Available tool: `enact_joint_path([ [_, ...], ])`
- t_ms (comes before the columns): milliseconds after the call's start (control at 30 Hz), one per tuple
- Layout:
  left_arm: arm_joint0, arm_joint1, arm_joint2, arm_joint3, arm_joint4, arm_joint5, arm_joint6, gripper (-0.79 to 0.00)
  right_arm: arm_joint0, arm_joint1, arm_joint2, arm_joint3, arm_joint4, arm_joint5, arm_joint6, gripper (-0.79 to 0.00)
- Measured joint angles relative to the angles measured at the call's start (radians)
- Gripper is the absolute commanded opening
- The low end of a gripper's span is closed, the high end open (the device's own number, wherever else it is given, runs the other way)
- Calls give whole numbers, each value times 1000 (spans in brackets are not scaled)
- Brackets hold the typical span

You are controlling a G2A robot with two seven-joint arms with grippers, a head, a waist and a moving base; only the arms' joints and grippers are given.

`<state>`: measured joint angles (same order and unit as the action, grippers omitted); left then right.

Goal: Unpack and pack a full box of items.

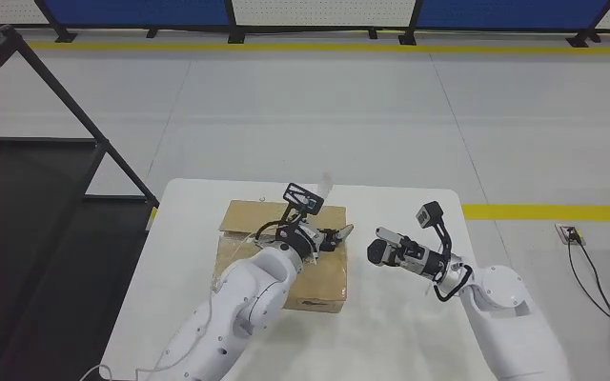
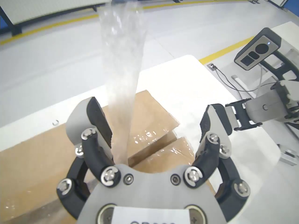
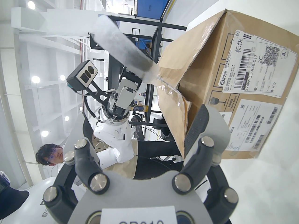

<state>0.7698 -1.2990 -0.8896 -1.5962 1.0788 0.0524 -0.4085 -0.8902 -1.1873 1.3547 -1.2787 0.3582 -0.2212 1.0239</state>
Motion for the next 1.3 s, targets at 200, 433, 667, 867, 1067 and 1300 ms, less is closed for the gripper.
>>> enact_joint_path([
  [200, 18, -6, -1, 4, 60, -10, 100, 0, 5, 2, -8, 4, 4, -2, -5, 0],
  [433, 33, -15, -18, -4, 49, -27, 140, 0, 7, 6, -10, 7, 9, -3, -4, 0],
  [667, 61, -29, -91, -97, -155, 16, 182, 0, 15, 8, -16, 23, 16, -10, -4, 0],
  [867, 71, -27, -258, -192, -444, 140, 20, 0, 23, 12, -12, 38, 24, -18, 5, 0],
  [1067, -7, -10, -472, -145, -747, 316, -323, 0, 33, 17, -6, 61, 35, -29, 22, 0],
  [1300, -76, 19, -700, -21, -975, 530, -578, 0, 45, 21, 0, 104, 55, -50, 42, 0],
])
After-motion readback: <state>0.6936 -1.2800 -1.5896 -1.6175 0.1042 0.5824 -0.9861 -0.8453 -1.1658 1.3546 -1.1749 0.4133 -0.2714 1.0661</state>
